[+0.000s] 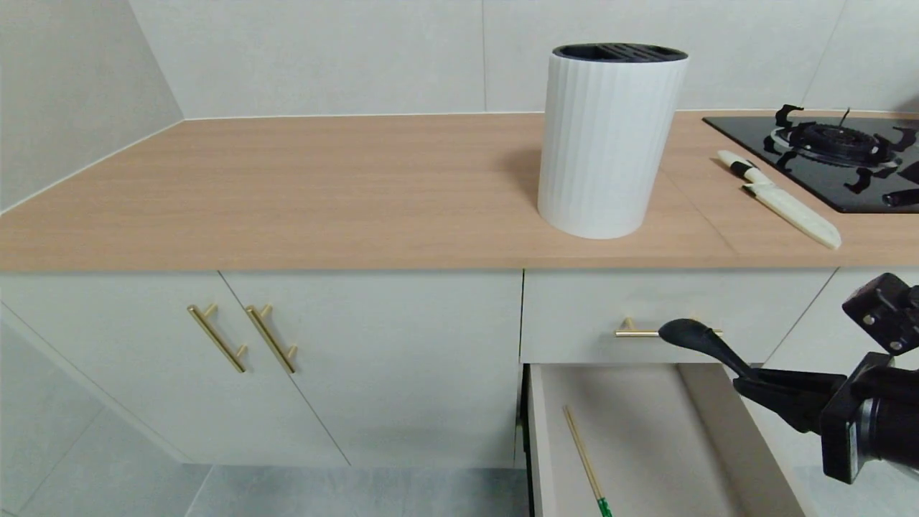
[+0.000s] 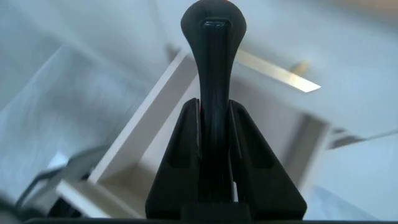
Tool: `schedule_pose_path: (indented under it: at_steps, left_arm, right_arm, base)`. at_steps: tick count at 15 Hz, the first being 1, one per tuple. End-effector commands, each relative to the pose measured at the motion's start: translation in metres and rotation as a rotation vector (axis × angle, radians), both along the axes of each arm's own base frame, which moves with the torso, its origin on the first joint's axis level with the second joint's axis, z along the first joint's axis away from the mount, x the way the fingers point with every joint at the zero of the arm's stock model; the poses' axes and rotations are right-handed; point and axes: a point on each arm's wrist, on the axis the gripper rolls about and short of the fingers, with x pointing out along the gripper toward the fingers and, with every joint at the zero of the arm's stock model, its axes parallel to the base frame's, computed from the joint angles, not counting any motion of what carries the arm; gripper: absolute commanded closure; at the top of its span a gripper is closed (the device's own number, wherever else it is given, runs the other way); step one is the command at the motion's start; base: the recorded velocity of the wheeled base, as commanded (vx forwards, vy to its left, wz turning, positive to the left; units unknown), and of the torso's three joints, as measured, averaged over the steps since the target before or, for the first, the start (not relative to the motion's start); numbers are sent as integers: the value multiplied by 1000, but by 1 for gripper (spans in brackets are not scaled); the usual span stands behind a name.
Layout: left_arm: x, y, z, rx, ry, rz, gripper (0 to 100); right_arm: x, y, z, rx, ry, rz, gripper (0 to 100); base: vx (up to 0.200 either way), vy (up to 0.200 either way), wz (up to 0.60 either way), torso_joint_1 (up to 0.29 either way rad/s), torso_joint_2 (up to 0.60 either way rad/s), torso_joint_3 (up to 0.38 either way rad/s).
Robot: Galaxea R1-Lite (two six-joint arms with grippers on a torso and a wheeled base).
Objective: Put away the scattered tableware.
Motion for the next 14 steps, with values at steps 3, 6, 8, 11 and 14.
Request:
schedule_pose_path:
  at_steps: [3,6,8,11,14]
  left_arm:
    - [0,0,0,0,0,0,0]
    - [0,0,0,0,2,0,0]
    - [0,0,0,0,0,0,0]
    - [0,0,0,0,0,0,0]
    - [0,0,0,0,2,0,0]
  right_arm:
    - [0,9,-19,-66,60,69,100]
    - [7,12,-30,-90,113,71,100]
    - [14,15,-40,-112,164,65,100]
    - [22,17,-51,-133,216,59,100]
    - [42,19,-65,-154,245,-2,100]
  base:
    - [0,0,0,-176,468,292]
    - [0,0,0,-155,456,303]
    - [0,0,0,-127,442,312]
    - [0,0,0,-72,300,220]
    - [0,0,0,-10,46,29]
